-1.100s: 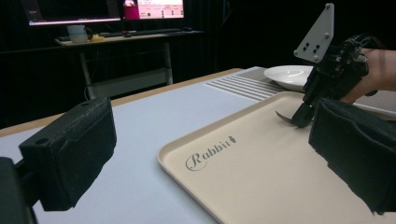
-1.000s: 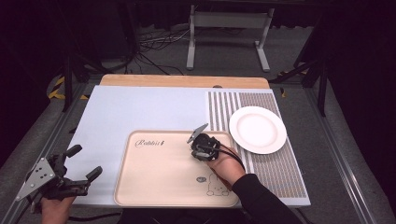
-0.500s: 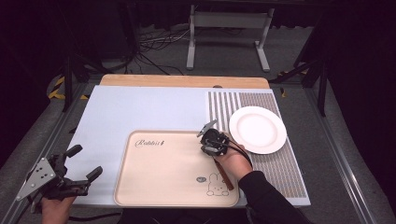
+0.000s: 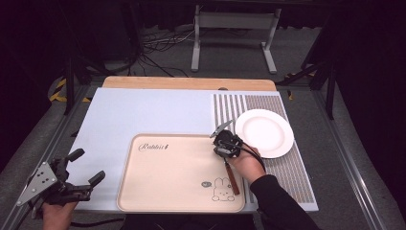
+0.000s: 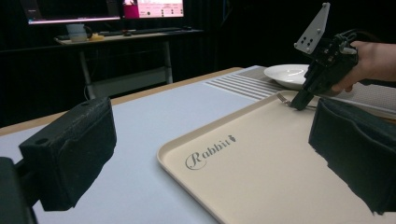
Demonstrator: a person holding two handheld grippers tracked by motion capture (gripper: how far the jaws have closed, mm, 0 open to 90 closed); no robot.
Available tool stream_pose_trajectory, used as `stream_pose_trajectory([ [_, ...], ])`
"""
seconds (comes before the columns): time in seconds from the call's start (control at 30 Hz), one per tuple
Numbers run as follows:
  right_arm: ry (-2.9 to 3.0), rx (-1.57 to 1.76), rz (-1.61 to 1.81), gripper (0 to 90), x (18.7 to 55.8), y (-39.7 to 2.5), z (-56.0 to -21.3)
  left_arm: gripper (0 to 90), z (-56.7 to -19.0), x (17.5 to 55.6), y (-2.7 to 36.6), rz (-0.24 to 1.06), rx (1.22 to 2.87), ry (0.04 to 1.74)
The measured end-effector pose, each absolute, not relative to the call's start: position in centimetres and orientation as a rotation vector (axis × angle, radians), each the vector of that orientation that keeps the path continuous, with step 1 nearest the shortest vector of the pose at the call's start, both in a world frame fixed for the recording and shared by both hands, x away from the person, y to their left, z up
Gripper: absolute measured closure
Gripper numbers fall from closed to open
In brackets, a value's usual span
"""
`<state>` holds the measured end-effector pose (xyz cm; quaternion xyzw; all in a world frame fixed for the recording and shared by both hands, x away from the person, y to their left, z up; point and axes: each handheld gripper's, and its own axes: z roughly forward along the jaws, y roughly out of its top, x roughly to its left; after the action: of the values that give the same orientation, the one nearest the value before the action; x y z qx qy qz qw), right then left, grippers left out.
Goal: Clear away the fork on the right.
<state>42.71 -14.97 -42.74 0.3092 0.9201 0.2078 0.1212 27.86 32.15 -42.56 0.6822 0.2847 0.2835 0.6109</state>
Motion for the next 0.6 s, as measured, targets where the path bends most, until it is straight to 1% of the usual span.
stream_pose_trajectory([
  [0.6, 2.651, 0.981, 0.579, 90.0, 42.8, -17.0, -42.6, 1.4, -42.5, 27.9, 32.2, 0.655, 1.574, 0.658],
])
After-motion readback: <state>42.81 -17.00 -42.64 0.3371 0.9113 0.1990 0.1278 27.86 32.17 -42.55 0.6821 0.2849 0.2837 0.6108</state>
